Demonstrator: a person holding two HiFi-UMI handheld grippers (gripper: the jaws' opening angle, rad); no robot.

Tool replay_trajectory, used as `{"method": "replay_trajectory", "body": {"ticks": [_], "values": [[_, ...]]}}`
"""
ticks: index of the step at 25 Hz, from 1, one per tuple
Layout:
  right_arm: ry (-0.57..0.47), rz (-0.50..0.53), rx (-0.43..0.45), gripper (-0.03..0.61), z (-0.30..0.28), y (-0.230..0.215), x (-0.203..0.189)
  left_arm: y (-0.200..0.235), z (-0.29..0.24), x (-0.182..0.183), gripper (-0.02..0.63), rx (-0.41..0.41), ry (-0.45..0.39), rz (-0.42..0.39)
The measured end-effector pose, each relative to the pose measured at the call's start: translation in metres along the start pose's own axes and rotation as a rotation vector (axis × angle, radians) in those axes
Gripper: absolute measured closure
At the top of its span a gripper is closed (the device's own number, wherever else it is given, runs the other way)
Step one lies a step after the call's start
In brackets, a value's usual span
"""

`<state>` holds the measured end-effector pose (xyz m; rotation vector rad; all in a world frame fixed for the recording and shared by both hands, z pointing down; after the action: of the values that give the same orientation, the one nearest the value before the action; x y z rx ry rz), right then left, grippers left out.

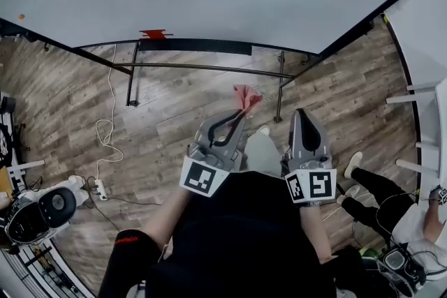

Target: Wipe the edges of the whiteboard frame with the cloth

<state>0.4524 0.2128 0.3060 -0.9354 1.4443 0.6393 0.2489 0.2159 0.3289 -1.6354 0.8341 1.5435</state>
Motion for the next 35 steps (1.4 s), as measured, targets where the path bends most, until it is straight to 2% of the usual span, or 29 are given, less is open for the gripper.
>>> {"method": "replay_trajectory", "body": {"ticks": [3, 6, 10, 15, 20, 27, 31, 35], "values": [[0.011, -0.007, -0.023, 0.577, -0.001, -0.011, -0.004, 0.001, -0.017, -0.004, 0.597, -0.037, -0.010, -0.011], [0.018, -0.014, -0.035, 0.577, -0.001, -0.027, -0.003, -0.006, -0.034, -0.010, 0.597, -0.043, 0.033, 0.042], [0.035, -0.024, -0.045, 0.577, -0.014, -0.048, -0.002, -0.008, -0.062, -0.007, 0.597, -0.081, 0.008, 0.006], [0.030, -0.034, -0.032, 0.577, -0.017, -0.074, 0.005, -0.029, -0.094, -0.007, 0.597, -0.097, 0.038, 0.038], [0.030, -0.040, -0.007, 0.577, -0.020, -0.100, 0.008, -0.047, -0.123, -0.017, 0.597, -0.098, 0.104, 0.110], [0.060, -0.005, 0.038, 0.577, -0.018, -0.137, 0.006, -0.071, -0.173, -0.034, 0.597, -0.146, 0.110, 0.052], [0.074, 0.009, 0.017, 0.577, -0.007, -0.158, 0.004, -0.091, -0.195, -0.043, 0.597, -0.200, 0.126, 0.048], [0.100, 0.009, -0.014, 0.577, -0.007, -0.183, 0.004, -0.104, -0.227, -0.056, 0.597, -0.267, 0.147, -0.007]]}}
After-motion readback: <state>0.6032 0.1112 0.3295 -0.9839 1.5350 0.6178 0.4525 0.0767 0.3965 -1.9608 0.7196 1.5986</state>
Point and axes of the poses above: the fingertips, and each gripper's own axes: z backward along the fingers, y to its left, x out of its top, the point moved 8 cm from there along z, backward along the fingers, and after that the axes turned 9 degrees about x, right-handed, at the moved point
